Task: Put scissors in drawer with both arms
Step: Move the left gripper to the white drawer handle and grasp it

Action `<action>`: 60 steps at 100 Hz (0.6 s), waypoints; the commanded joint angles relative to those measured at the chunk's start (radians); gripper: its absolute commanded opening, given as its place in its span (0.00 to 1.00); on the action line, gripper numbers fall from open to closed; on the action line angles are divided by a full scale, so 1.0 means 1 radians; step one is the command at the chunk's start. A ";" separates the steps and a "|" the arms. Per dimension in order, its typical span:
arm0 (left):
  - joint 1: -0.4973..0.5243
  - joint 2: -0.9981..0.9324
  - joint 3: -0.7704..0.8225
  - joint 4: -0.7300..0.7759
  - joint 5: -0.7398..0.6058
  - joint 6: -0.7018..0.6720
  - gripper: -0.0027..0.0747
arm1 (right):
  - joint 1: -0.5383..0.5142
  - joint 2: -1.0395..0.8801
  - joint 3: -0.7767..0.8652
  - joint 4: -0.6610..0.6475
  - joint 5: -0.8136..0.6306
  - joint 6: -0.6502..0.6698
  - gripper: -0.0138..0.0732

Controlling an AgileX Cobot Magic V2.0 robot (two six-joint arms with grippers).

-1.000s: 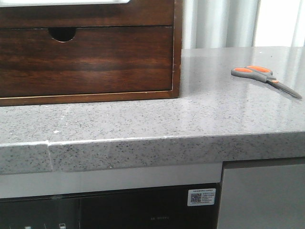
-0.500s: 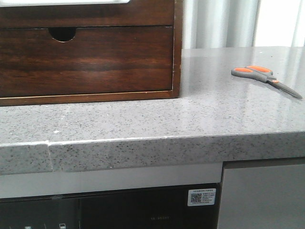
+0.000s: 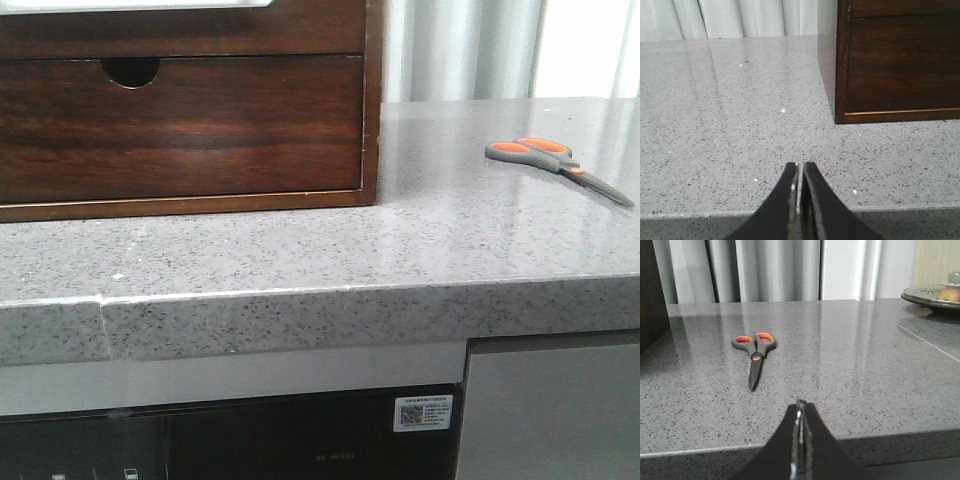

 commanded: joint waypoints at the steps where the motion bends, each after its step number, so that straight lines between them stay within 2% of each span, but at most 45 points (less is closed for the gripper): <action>1: 0.004 -0.034 0.021 0.000 -0.084 0.000 0.01 | -0.005 -0.028 0.031 -0.003 -0.068 -0.007 0.08; 12: 0.004 -0.034 0.019 -0.013 -0.101 0.000 0.01 | -0.005 -0.028 0.031 0.000 -0.068 -0.007 0.08; 18: 0.004 -0.034 0.014 -0.019 -0.126 0.000 0.01 | -0.005 -0.028 0.028 0.044 -0.065 -0.007 0.08; 30: 0.004 -0.033 -0.021 -0.019 -0.126 0.000 0.01 | -0.001 -0.009 -0.003 0.065 -0.004 -0.007 0.08; 43: 0.004 -0.007 -0.096 -0.034 -0.103 0.000 0.01 | 0.025 0.051 -0.057 0.063 0.006 -0.007 0.08; 60: 0.004 0.071 -0.203 -0.019 -0.072 0.000 0.01 | 0.053 0.165 -0.168 0.051 0.091 -0.007 0.08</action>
